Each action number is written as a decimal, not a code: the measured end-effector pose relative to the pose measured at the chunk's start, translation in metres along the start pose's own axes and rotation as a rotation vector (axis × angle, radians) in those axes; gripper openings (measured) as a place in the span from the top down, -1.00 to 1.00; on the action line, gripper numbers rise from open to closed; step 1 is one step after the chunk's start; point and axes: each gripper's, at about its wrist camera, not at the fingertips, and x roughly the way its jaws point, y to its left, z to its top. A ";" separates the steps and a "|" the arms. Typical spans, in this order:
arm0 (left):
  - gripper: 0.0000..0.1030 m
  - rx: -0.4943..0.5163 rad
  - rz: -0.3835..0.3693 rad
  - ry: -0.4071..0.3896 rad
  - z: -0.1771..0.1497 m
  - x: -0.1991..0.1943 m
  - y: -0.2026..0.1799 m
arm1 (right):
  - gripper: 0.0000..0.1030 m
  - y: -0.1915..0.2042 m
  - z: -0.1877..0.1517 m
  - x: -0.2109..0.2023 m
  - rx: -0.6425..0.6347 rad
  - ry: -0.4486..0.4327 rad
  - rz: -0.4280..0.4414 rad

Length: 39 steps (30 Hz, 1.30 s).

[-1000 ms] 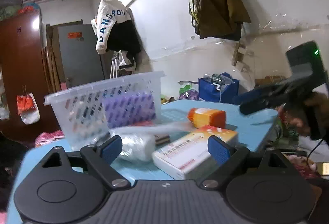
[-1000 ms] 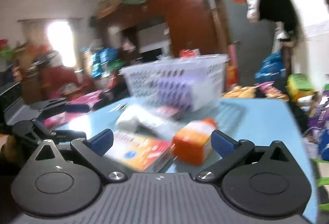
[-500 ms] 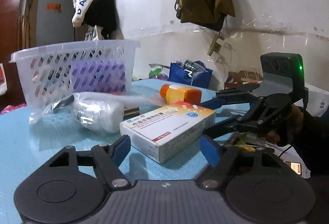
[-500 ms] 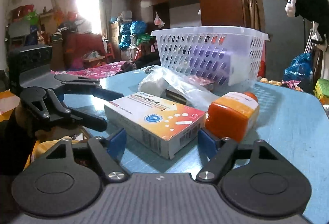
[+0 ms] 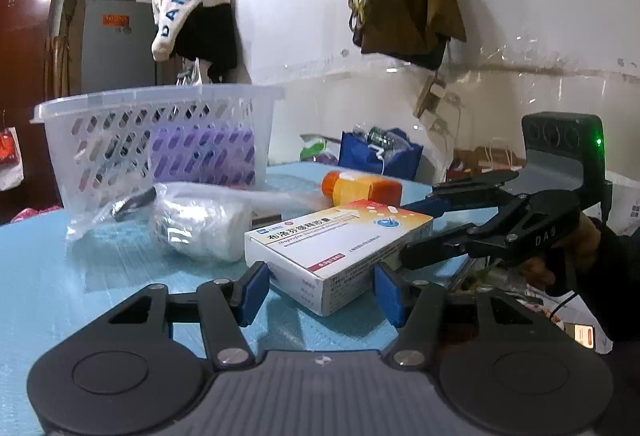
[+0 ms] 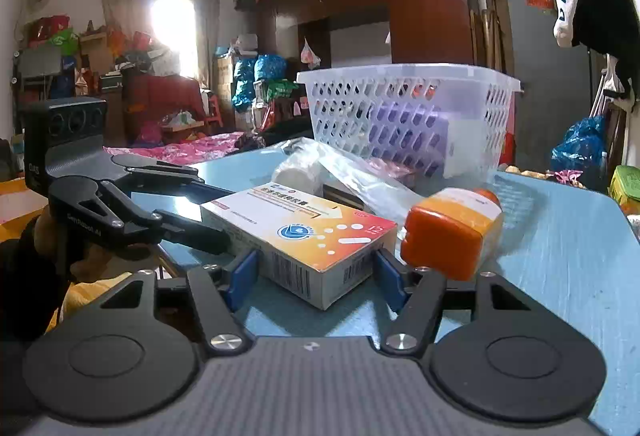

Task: Organize objects
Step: 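Grasp the white-and-orange medicine box with the left tool, then lift the medicine box with the left tool and release it into the basket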

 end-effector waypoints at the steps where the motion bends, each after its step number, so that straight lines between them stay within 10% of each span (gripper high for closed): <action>1: -0.18 0.002 0.003 -0.007 0.001 -0.002 -0.001 | -0.27 0.002 0.001 0.000 0.001 -0.002 -0.002; 21: -0.16 0.040 0.038 -0.119 0.023 -0.024 -0.001 | -0.26 0.014 0.038 0.002 -0.060 -0.065 -0.034; 39: -0.12 0.131 0.125 -0.190 0.131 -0.007 0.036 | -0.25 -0.019 0.137 0.031 -0.122 -0.143 -0.073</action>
